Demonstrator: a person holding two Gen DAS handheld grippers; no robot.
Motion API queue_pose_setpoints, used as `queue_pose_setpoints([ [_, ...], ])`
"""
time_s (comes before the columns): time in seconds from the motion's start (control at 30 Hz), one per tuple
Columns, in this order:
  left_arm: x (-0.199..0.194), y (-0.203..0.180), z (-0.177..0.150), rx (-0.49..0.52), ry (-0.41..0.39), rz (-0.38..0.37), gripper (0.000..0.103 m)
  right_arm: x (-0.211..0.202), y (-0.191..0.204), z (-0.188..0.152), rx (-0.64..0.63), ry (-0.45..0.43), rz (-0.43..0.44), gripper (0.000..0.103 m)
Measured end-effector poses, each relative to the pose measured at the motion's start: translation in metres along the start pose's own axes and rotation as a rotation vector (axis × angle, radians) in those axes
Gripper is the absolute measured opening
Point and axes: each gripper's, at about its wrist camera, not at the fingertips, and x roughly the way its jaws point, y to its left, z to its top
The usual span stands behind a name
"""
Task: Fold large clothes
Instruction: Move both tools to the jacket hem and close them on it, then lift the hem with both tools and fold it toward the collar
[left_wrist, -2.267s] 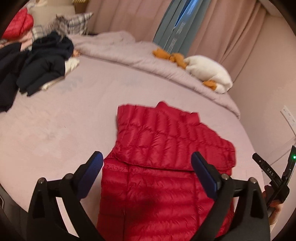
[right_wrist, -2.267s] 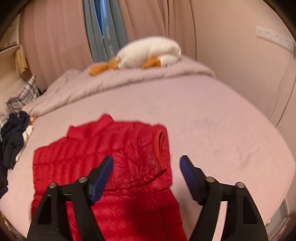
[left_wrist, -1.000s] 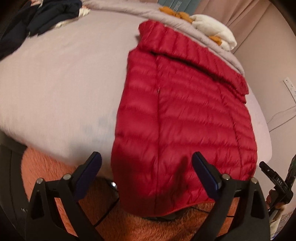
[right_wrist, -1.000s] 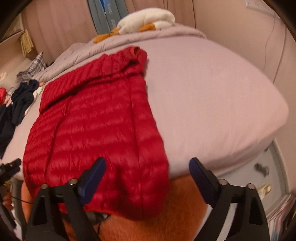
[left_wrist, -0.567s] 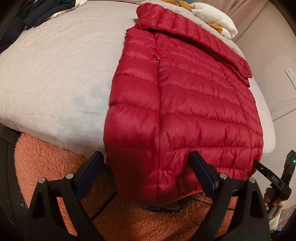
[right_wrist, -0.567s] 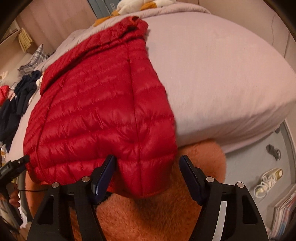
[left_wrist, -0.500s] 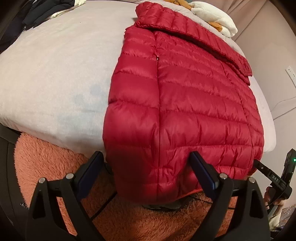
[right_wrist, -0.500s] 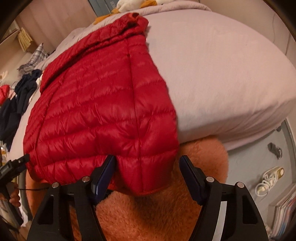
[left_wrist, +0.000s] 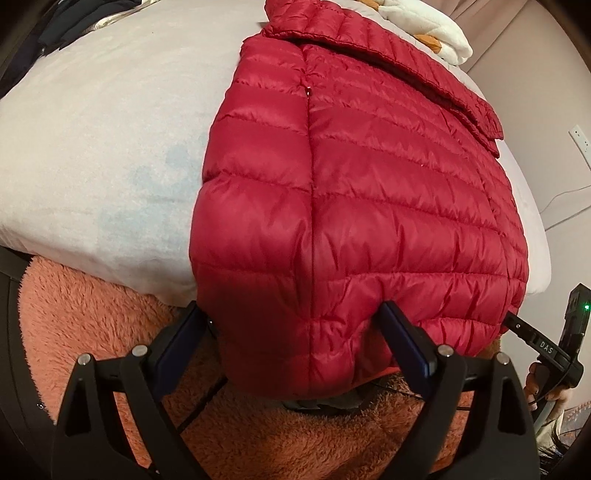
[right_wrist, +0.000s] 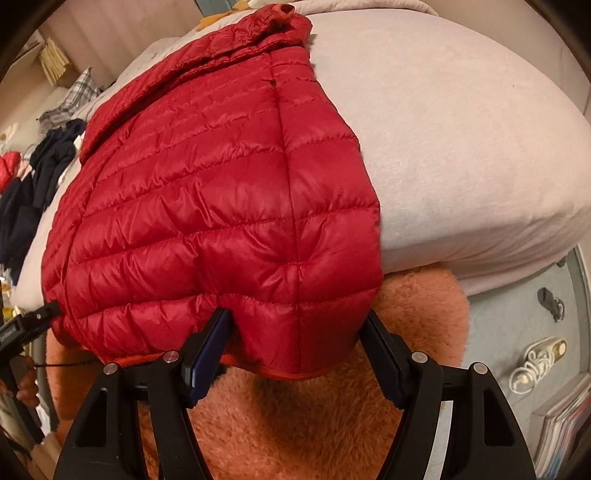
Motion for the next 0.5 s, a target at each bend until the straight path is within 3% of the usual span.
queue_pose_setpoints([
  [0.1,0.002,-0.002,0.000,0.001,0.001,-0.001,0.090,0.001,0.001,0.001,-0.002,0.004,0.006,0.063],
  [0.2,0.004,-0.006,0.000,-0.013,0.022,-0.029,0.070,-0.002,0.007,0.002,-0.030,0.000,0.000,0.045],
  [0.27,0.003,-0.009,-0.001,-0.009,0.028,-0.046,0.049,-0.006,0.012,0.002,-0.052,-0.011,-0.002,0.030],
  [0.37,-0.004,-0.015,0.000,0.017,0.024,-0.068,0.026,-0.015,0.015,0.001,-0.051,-0.025,0.020,0.021],
  [0.5,-0.020,-0.022,0.003,0.040,0.011,-0.091,0.018,-0.035,0.020,0.001,-0.055,-0.062,0.053,0.018],
])
